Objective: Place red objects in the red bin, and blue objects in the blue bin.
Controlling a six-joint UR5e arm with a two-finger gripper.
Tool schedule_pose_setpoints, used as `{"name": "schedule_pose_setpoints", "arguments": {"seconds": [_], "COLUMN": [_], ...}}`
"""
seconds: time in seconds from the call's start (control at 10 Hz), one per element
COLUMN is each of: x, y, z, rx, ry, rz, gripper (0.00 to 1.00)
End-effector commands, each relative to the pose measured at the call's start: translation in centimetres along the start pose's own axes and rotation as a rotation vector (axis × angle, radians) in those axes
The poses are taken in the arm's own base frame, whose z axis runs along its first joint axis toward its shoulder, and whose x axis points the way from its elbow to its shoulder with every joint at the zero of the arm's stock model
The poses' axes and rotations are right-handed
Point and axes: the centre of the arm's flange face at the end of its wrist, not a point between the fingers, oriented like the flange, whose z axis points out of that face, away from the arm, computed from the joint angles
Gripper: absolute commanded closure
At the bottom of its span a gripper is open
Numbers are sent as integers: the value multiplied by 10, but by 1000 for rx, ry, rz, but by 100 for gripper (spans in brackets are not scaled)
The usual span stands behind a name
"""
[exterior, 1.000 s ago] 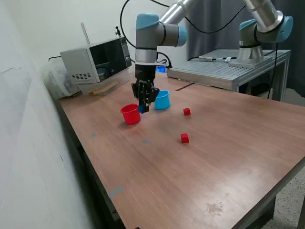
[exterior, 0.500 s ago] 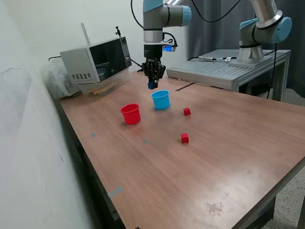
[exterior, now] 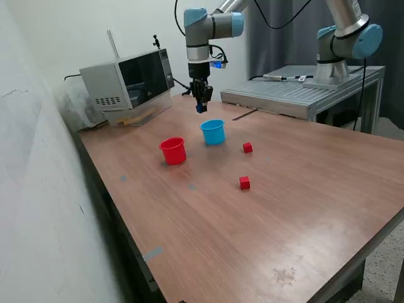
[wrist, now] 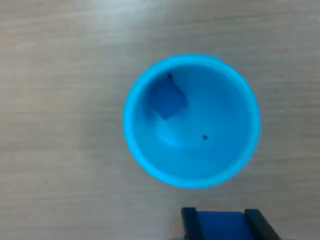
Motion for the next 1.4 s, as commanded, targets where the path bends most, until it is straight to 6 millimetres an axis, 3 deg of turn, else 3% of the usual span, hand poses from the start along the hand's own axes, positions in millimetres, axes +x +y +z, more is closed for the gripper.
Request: {"name": "schedule_pose_setpoints", "arguments": {"seconds": [0.0, 0.2, 0.3, 0.7, 0.8, 0.9, 1.0, 1.1, 1.3], "x": [-14, -12, -12, -12, -6, 2, 19, 43, 90], "y": [-8, -13, -15, -19, -23, -32, -45, -56, -79], "z": [8, 14, 15, 18, 11, -11, -53, -79, -115], "rx": [31, 48, 58, 74, 66, 40, -14, -14, 16], "ry": [2, -1, -4, -4, -4, -5, -13, -6, 18], "rz": [11, 4, 4, -19, -55, -67, -87, -117, -77], "gripper": [100, 100, 0, 0, 0, 0, 0, 0, 0]}}
